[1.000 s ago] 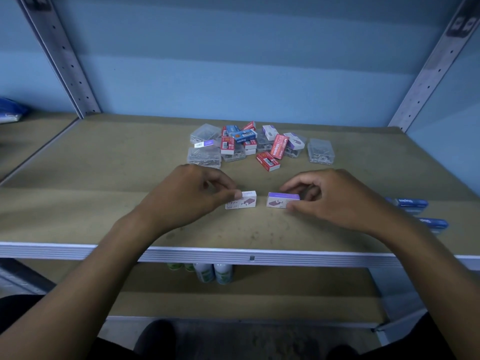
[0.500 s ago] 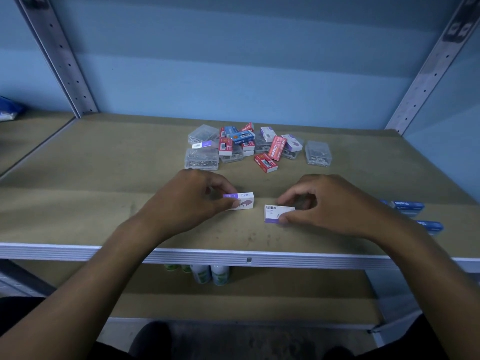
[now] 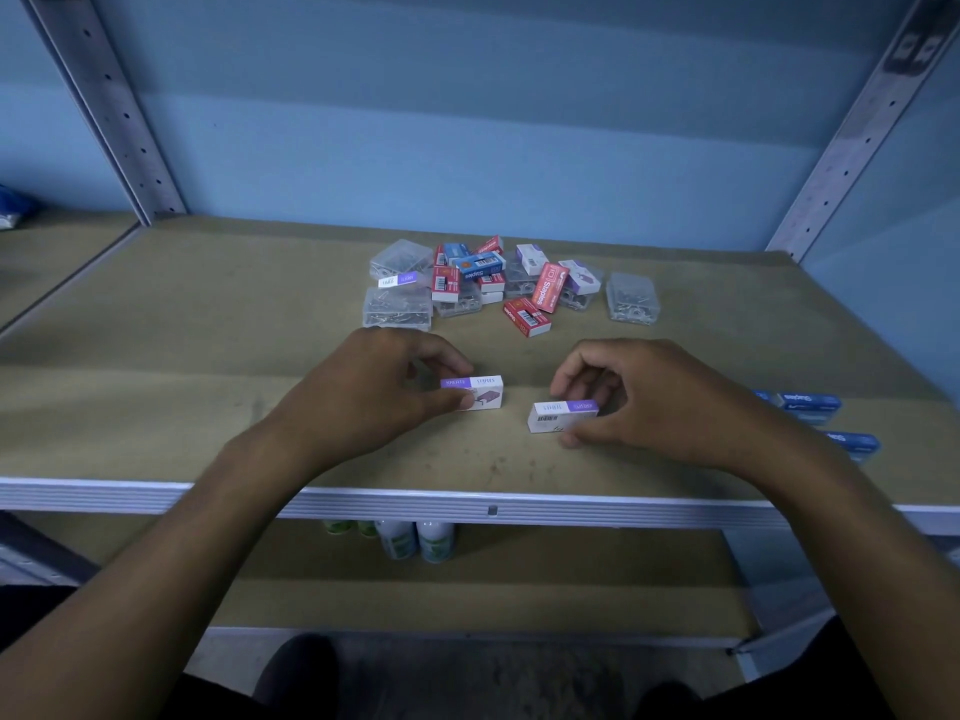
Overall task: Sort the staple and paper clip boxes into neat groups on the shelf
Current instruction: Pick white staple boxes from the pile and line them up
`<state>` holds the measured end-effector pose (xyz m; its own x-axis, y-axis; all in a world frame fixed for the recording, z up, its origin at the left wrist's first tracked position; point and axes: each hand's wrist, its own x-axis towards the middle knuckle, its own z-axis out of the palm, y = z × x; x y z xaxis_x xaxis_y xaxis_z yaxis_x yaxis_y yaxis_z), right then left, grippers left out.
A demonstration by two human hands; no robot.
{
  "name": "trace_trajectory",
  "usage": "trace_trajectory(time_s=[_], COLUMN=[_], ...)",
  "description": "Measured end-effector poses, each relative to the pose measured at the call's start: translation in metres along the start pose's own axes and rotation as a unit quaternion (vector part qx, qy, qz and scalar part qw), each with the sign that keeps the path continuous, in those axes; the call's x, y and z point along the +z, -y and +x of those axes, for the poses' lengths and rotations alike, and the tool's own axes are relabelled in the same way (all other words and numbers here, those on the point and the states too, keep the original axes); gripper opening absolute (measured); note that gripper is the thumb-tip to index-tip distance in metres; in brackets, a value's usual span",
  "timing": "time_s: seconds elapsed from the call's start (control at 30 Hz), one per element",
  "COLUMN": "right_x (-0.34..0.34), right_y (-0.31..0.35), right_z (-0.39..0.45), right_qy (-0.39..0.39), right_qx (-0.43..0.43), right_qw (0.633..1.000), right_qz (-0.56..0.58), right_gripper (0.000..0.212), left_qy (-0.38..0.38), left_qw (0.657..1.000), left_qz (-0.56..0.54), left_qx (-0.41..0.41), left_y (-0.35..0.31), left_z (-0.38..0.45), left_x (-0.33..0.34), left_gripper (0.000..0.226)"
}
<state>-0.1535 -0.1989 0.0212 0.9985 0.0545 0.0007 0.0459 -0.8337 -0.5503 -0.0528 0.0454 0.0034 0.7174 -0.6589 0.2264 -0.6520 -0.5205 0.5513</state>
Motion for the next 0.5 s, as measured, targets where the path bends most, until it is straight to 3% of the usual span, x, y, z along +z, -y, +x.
trace_trajectory(time_s=[0.2,0.3,0.4,0.5], right_x=[0.003,0.006,0.009,0.013], right_y=[-0.001,-0.001,0.007,0.014], right_z=[0.005,0.007,0.005,0.003], right_qy=[-0.027,-0.050,-0.079,-0.057], right_qx=[-0.056,-0.055,-0.040,-0.001], right_qw=[0.997,0.996,0.995,0.998], right_qz=[-0.056,-0.058,-0.048,-0.020], right_gripper=[0.025,0.037,0.019,0.028], left_qy=[0.008,0.006,0.004,0.003], left_qw=[1.000,1.000,1.000,1.000], left_qz=[-0.009,-0.009,-0.016,-0.015], left_qx=[0.004,0.006,0.005,0.006], left_y=[-0.001,0.000,0.000,-0.001], left_z=[0.000,0.000,0.000,0.000], left_x=[0.001,0.002,0.003,0.003], left_gripper=[0.011,0.011,0.012,0.012])
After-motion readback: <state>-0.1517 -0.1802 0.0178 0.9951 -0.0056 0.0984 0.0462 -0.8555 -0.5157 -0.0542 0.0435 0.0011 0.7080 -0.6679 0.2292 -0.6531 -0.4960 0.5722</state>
